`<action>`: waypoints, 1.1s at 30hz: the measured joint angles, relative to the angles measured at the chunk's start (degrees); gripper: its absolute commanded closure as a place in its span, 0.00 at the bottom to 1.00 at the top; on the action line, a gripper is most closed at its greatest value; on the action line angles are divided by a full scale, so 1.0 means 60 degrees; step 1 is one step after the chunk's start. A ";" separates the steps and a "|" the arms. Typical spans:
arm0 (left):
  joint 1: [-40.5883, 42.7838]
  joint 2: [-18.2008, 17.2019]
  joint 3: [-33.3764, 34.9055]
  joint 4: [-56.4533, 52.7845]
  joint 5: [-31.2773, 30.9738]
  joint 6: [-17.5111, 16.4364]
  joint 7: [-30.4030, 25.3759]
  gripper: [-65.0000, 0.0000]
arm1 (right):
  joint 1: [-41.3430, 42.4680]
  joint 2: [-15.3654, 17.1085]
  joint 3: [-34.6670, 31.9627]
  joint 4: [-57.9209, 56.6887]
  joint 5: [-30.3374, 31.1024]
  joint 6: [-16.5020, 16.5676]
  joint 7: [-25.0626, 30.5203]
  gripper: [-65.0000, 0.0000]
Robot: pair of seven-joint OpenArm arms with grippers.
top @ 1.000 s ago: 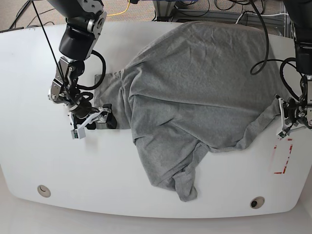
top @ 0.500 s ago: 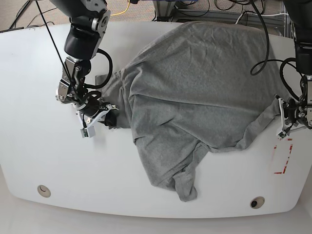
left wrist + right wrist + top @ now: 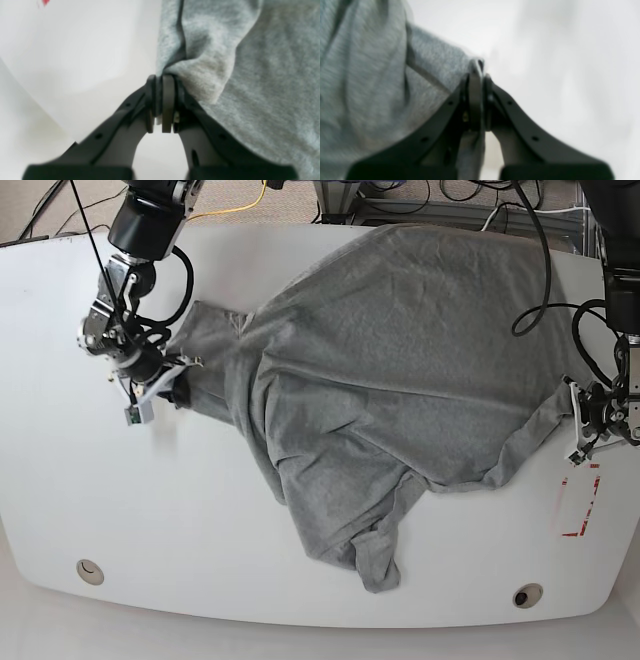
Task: Layout the t-shirt on the table in an organized manner, then fold the t-shirt properly
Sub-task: 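Drag the held hem with the right gripper toward the robot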
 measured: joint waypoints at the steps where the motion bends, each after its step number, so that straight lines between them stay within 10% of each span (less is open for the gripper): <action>1: 0.0004 0.0000 0.0000 -0.0004 0.0004 0.0000 -0.0018 0.94 | -0.0186 0.0051 0.0189 0.0171 0.0011 -0.0004 -0.0091 1.00; 25: 0.0062 0.0000 0.0051 -0.0007 0.0069 0.0000 -0.0204 0.94 | -0.3195 -0.0204 0.2175 0.2871 -0.0033 -0.0018 -0.0342 0.97; 33: 0.0237 0.0000 0.0040 -0.0007 0.0055 0.0000 -0.0193 0.63 | -0.3129 -0.0364 0.2087 0.2881 -0.0022 0.0018 -0.0335 0.60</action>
